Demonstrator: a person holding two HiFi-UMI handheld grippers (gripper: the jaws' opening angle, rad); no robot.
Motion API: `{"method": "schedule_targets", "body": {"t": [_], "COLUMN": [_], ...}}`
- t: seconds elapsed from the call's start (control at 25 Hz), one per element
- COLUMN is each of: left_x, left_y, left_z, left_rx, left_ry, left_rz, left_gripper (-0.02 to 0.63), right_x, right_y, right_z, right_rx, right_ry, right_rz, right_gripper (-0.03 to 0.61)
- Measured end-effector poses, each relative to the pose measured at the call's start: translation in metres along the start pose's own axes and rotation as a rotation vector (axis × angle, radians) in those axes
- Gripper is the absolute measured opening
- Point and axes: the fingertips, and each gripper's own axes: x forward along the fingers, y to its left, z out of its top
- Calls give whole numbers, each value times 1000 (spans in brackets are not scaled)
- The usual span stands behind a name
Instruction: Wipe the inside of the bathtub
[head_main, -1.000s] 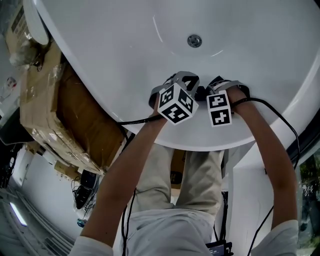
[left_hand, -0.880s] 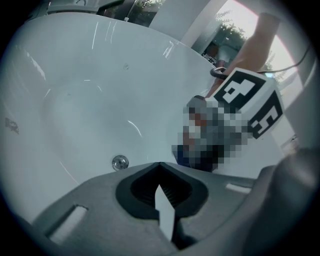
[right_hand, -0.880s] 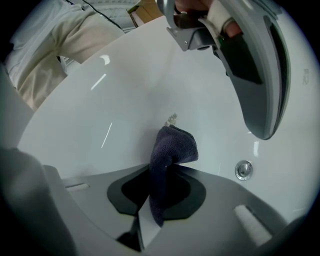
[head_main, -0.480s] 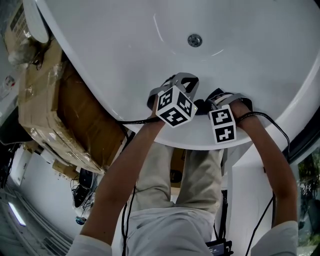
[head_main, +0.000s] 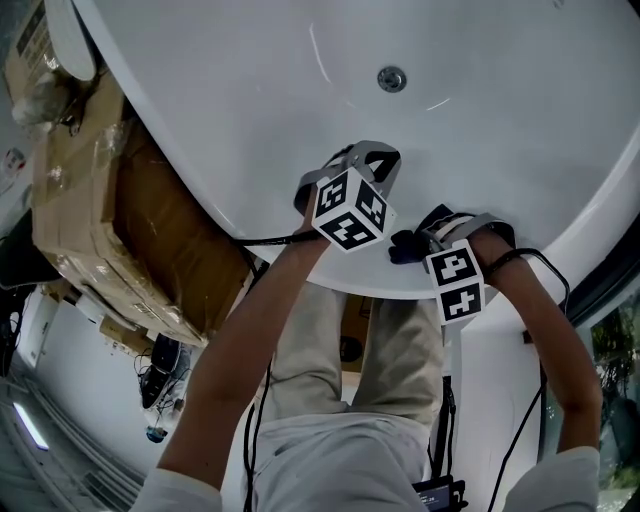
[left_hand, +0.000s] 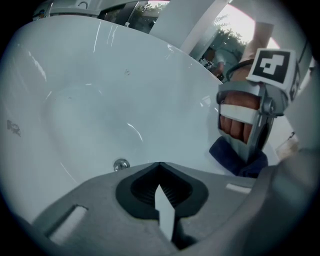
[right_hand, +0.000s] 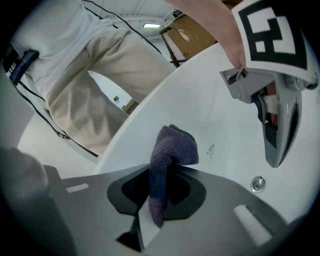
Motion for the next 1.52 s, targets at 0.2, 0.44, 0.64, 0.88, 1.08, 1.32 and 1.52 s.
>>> {"method": "schedule_targets", "body": {"t": [0.2,0.44,0.64,0.88,1.08,1.32,1.52], "left_x": [-1,-4,-2,3,4,10,14], "left_y": [0,1,4,8,15,21,30], "left_z": [3,8,11,8,9,4,3], "left_rx": [-15,-23,-42,-78,-85,-98,-112], "left_ry": [-9,-34,-50,-63,-77,-73,-84], "left_rz": [-3,1,9,11,11,11,27], "left_gripper": [-5,-4,-5,-5,-5,-3,-4], "right_x": [-15,-35,-45,-50,-48,-35,-22], "right_y": [29,51,-1,-91,-132,-198,-236], "right_z": [9,24,13,-47,-84,-122,-154], "right_rx": [-59,-58,-57,-37,-30,-32,-81], "right_ry": [-8,-63,-85,91,198,317,406], "right_rz": [96,202,-65,-411,-487,-631,-672], "right_gripper": [52,52,54,54,54,54,54]}}
